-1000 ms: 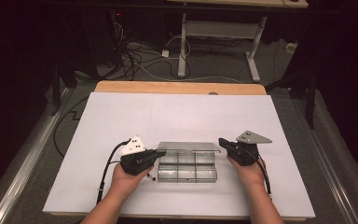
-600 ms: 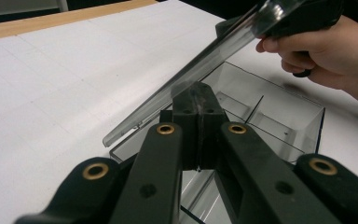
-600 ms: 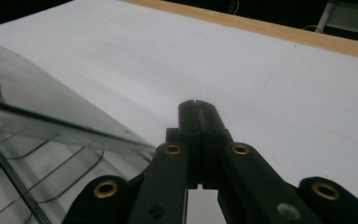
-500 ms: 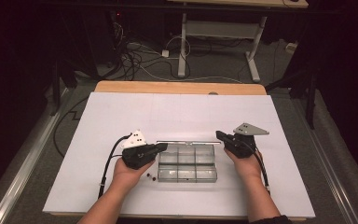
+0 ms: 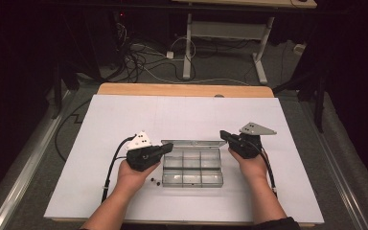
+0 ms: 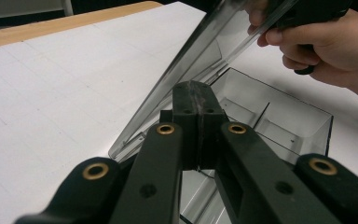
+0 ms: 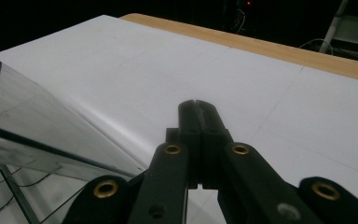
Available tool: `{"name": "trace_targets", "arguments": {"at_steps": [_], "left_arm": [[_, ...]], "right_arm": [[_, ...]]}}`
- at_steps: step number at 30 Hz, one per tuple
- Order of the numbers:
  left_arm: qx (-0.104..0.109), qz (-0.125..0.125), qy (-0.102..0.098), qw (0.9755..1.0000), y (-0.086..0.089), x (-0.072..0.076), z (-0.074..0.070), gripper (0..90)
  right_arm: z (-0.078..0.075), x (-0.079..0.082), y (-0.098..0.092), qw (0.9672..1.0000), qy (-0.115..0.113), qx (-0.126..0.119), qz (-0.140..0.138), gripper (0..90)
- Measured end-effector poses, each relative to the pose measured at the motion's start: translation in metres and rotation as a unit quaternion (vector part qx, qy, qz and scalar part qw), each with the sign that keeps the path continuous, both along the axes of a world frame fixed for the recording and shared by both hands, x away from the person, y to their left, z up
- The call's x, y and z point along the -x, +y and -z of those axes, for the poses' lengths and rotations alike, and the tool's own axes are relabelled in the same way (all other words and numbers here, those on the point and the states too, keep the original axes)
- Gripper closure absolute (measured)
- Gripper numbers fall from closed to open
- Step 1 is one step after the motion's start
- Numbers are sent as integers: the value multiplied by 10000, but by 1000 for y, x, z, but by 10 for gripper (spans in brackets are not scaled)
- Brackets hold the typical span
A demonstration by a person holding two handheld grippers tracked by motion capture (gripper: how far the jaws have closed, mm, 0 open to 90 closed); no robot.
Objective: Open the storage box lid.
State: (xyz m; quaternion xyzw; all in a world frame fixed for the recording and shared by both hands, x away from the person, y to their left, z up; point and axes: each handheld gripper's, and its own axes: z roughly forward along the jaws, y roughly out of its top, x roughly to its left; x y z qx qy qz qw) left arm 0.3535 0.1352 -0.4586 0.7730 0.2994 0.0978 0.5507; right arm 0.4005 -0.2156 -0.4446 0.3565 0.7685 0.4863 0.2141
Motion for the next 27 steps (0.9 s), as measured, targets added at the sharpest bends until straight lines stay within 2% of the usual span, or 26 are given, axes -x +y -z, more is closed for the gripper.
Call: {"name": "trace_targets", "arguments": {"at_steps": [12,22,27], "left_arm": [[-33,-86,5,10000,-1,-4,-3,873],[-52,-151,91,9998,-3,-11,1,873],[-70,-231,57,9997,0,-16,0,873]], "right_arm": [[-4,-1,5,9999,-36,-98,-62,900],[-6,-4,4,9999,-35,-119,-78,900],[-6,-4,3,9996,3,-255,-104,900]]}}
